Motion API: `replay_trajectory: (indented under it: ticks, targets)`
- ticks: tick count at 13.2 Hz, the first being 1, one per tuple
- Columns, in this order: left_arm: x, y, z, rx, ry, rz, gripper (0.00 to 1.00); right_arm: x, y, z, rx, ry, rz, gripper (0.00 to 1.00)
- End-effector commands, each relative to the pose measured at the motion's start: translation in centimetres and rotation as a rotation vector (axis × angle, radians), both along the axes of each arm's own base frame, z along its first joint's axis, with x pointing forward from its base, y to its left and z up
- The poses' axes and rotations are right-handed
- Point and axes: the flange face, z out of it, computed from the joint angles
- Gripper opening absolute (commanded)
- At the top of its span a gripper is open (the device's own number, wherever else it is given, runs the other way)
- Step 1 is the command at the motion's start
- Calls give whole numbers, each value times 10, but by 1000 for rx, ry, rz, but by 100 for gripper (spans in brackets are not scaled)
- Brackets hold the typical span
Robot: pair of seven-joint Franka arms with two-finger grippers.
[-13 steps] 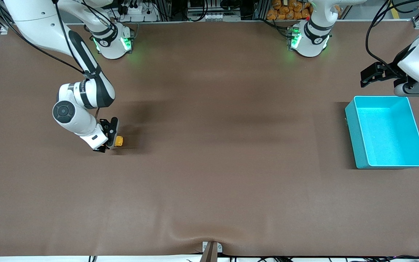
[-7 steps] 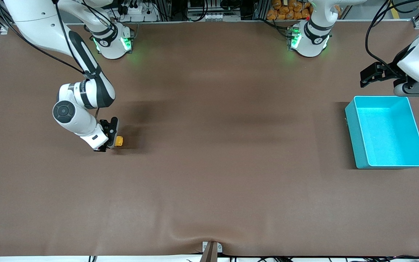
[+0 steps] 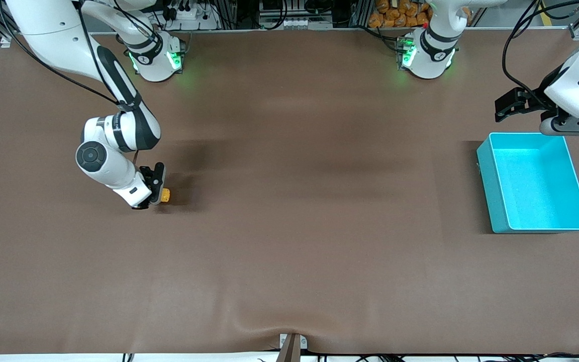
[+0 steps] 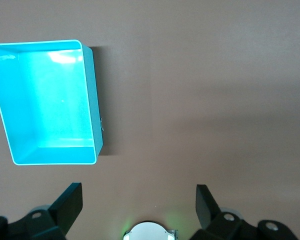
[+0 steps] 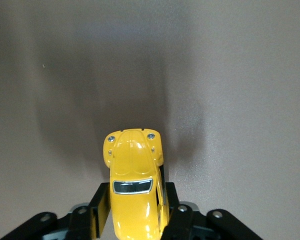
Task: Wind and store yellow beetle car
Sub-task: 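Close the right gripper on the yellow car's body, then drag the car backward along the table with the right gripper to wind it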
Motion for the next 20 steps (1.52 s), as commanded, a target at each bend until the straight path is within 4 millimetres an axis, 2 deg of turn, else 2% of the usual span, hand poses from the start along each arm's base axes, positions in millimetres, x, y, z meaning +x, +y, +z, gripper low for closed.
replay_trajectory:
  ticks: [1, 2, 11, 20]
  targets:
    - [2, -3, 5, -4, -10, 6, 100, -2, -1, -3, -5, -3, 17, 31]
    - [2, -4, 6, -4, -11, 5, 100, -2, -1, -3, -5, -3, 17, 28]
    - [3, 2, 8, -7, -15, 6, 100, -3, -5, -10, -7, 10, 33, 25]
    - [3, 3, 8, -11, -17, 6, 100, -1, -30, -17, -6, 16, 59, 25]
